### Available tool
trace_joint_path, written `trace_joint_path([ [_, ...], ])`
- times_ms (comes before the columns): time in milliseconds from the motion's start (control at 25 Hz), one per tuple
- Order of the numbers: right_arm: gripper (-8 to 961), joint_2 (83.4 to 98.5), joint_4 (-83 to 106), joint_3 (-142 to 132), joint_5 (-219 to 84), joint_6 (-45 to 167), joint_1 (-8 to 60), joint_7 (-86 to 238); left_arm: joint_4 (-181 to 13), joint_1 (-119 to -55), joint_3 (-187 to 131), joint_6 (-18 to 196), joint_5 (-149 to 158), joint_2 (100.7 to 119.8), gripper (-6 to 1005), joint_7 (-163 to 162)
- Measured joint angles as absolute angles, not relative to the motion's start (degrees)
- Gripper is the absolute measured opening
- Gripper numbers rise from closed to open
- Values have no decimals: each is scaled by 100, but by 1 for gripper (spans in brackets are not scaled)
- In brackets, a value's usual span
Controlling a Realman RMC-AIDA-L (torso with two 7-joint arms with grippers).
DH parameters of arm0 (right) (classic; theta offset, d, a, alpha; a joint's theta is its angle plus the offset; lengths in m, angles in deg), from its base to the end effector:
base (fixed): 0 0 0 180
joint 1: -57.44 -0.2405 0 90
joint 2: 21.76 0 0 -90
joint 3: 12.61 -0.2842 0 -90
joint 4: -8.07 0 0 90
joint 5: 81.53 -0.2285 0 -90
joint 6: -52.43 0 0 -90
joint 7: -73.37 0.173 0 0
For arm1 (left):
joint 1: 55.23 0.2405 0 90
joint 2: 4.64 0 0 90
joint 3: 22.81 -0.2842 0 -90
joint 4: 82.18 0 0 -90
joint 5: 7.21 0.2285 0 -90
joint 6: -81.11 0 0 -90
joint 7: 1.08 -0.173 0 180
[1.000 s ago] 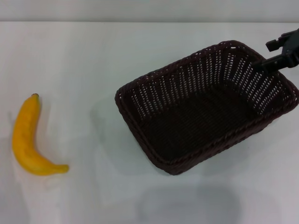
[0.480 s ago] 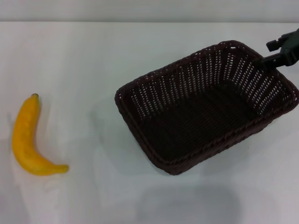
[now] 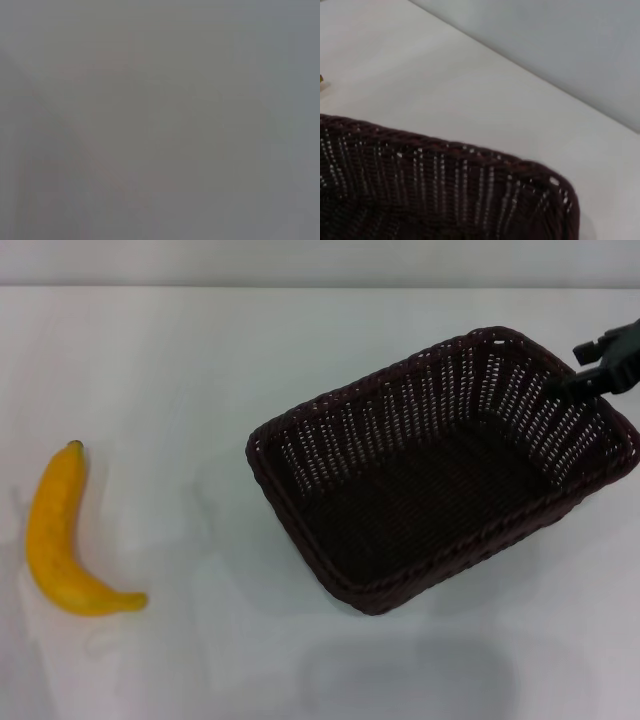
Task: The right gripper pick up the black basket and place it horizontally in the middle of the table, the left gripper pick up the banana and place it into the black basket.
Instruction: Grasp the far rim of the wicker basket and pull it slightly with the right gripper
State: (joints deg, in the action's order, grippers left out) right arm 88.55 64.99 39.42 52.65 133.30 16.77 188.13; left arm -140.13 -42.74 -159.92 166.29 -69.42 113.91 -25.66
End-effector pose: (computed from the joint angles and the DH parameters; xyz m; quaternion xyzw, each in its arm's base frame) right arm 0.2454 0.4656 0.0544 -0.9383 0.2577 -0.0039 0.2306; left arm -0.3201 0.2169 0.0067 -0.4493 -0.2312 -0.3428 0.7920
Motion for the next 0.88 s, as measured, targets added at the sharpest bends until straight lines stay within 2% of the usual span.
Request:
trace_joint_path([
  [440,720,9000,6348,3991,5391,13383,1757,18805,-13977,-4290,-15991,16664,-6942,11407,879,-2545],
  [880,643,9012,6337,4148,5388,13429,1763,18851,-13965,-4293,-15991,16664,-6944,11400,879,-2542],
])
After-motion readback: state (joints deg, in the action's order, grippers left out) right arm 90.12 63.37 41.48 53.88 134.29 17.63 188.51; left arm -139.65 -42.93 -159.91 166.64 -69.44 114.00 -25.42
